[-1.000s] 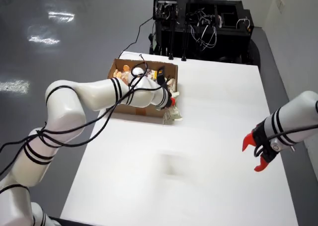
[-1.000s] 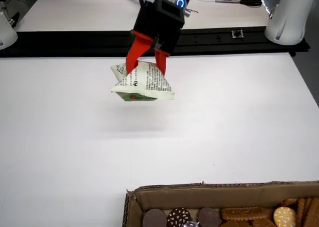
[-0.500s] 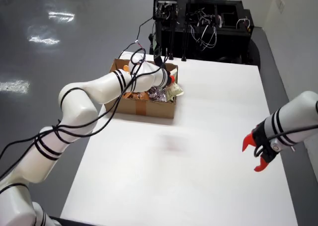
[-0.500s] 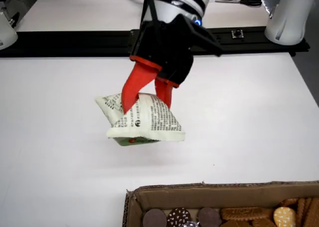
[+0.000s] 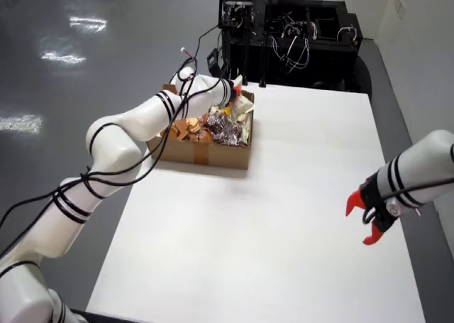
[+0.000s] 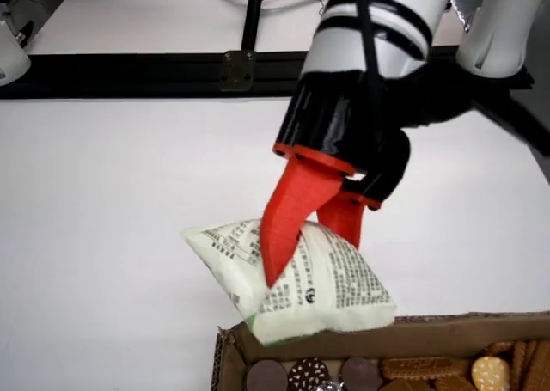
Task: Grasp a snack and put it in the bin.
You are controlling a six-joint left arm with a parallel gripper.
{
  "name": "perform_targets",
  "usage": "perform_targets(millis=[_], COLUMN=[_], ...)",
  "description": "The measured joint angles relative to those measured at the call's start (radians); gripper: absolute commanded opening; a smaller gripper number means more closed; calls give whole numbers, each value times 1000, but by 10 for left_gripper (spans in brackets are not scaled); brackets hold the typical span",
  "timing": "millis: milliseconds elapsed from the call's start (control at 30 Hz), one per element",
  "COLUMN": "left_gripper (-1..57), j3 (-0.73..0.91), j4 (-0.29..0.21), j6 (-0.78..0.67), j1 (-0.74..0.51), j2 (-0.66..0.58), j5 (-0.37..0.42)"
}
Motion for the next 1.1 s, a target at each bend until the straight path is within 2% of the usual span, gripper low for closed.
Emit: perform_targets(millis=[467, 533, 700, 800, 933, 1100], left_gripper=[188, 219, 344, 392, 423, 419], j3=[-204, -219, -236, -239, -247, -289], j4=[-6, -6, -7, -8, -9, -10], j6=[-88, -97, -100, -98, -100, -102], j1=[56, 62, 69, 71, 71, 61], j2=[173, 184, 194, 197, 202, 227], j5=[-48, -55, -48, -38, -28, 4])
